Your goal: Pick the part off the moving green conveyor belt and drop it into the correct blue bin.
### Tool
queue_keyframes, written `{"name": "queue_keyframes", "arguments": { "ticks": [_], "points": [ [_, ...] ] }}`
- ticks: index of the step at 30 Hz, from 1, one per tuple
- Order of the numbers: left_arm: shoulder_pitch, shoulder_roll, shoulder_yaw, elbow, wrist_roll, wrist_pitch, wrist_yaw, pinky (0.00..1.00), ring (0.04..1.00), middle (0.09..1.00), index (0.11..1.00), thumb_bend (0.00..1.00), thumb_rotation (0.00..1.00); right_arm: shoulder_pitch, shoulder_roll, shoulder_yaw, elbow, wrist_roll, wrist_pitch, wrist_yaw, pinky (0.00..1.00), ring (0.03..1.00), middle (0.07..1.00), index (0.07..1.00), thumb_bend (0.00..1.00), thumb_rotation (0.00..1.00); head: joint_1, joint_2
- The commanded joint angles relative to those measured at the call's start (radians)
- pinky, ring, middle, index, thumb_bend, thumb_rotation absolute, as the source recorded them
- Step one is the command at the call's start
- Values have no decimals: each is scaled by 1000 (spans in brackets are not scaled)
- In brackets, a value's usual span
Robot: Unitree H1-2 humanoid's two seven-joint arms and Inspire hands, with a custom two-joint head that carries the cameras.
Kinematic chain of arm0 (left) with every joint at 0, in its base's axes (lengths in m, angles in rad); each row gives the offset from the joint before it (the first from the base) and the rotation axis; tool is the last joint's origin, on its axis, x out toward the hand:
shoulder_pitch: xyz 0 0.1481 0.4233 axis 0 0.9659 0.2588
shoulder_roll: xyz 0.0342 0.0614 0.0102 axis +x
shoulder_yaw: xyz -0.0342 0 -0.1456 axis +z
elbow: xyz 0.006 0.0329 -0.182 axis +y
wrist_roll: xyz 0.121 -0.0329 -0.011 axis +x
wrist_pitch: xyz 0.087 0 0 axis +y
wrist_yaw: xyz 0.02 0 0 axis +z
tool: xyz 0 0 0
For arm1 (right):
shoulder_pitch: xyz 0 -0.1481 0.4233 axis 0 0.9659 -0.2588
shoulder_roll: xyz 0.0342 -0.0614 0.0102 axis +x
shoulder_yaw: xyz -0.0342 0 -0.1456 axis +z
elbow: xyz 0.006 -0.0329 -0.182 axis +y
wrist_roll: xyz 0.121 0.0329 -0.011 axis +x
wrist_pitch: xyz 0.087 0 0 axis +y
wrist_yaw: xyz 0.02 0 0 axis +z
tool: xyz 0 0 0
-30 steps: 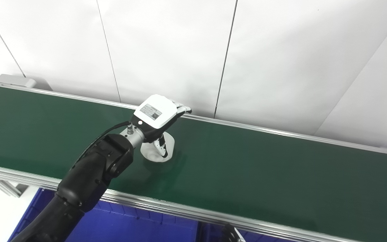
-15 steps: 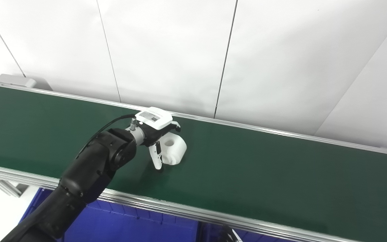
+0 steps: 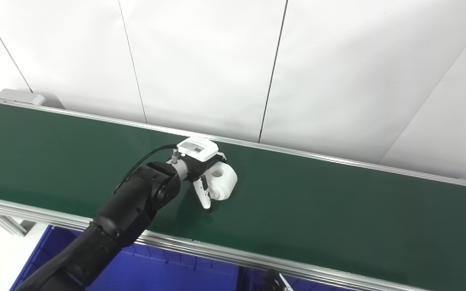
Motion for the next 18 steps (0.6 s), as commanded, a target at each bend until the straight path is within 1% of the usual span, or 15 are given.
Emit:
{"name": "queue_keyframes", "arguments": {
  "ticks": [1, 2, 4, 5, 8, 9, 10, 12, 13, 14, 15, 16, 17, 18],
  "points": [
    [-10, -21, 2, 39, -68, -44, 60, 626, 737, 775, 747, 908, 175, 4, 12, 4, -18, -2, -54, 6, 809, 873, 894, 919, 900, 955, 0, 1],
    [-7, -28, 4, 59, -91, -66, 103, 620, 727, 763, 735, 894, 159, 5, 14, 4, -20, -3, -50, 6, 808, 873, 894, 919, 901, 954, -3, 2],
    [4, -54, 10, 101, -136, -100, 182, 572, 660, 692, 662, 827, 79, 7, 16, 4, -24, -8, -46, 4, 805, 874, 893, 916, 909, 956, -6, 4],
    [8, -64, 12, 118, -156, -112, 210, 546, 628, 663, 638, 794, 50, 7, 16, 4, -24, -10, -46, 4, 803, 873, 892, 915, 907, 959, -6, 5],
    [17, -87, 10, 156, -202, -132, 265, 537, 606, 639, 613, 764, 25, 8, 20, 4, -23, -18, -48, 1, 805, 874, 890, 913, 906, 963, -10, 6],
    [20, -92, 7, 167, -212, -140, 283, 533, 599, 631, 555, 645, 40, 9, 21, 4, -24, -19, -46, 0, 805, 873, 890, 912, 904, 964, -11, 6],
    [21, -94, 1, 179, -219, -152, 300, 530, 592, 623, 525, 585, 47, 9, 23, 4, -26, -19, -45, 1, 806, 873, 889, 911, 904, 963, -12, 6],
    [20, -96, -9, 196, -233, -166, 316, 512, 568, 603, 499, 534, 51, 9, 24, 6, -28, -14, -44, 5, 812, 877, 891, 911, 894, 961, -14, 7],
    [18, -95, -14, 197, -241, -165, 317, 481, 540, 586, 496, 526, 50, 8, 24, 6, -27, -11, -46, 6, 813, 877, 892, 913, 891, 959, -14, 8],
    [17, -92, -18, 193, -245, -163, 317, 433, 496, 518, 501, 524, 20, 7, 25, 7, -26, -10, -46, 7, 811, 876, 891, 913, 885, 958, -15, 8],
    [15, -88, -23, 187, -248, -160, 318, 358, 424, 461, 506, 522, 8, 6, 25, 7, -25, -10, -46, 8, 812, 876, 890, 913, 887, 958, -15, 8],
    [14, -84, -27, 182, -247, -160, 323, 297, 361, 423, 507, 519, 2, 6, 26, 7, -27, -9, -43, 9, 815, 878, 890, 912, 892, 959, -15, 8],
    [15, -80, -30, 178, -245, -162, 334, 290, 353, 419, 507, 518, 2, 6, 26, 8, -29, -8, -40, 10, 815, 878, 890, 912, 893, 959, -15, 8],
    [16, -77, -32, 171, -243, -164, 344, 261, 321, 446, 497, 521, 0, 6, 25, 8, -30, -8, -39, 11, 817, 879, 890, 912, 897, 958, -15, 8]
  ]
}}
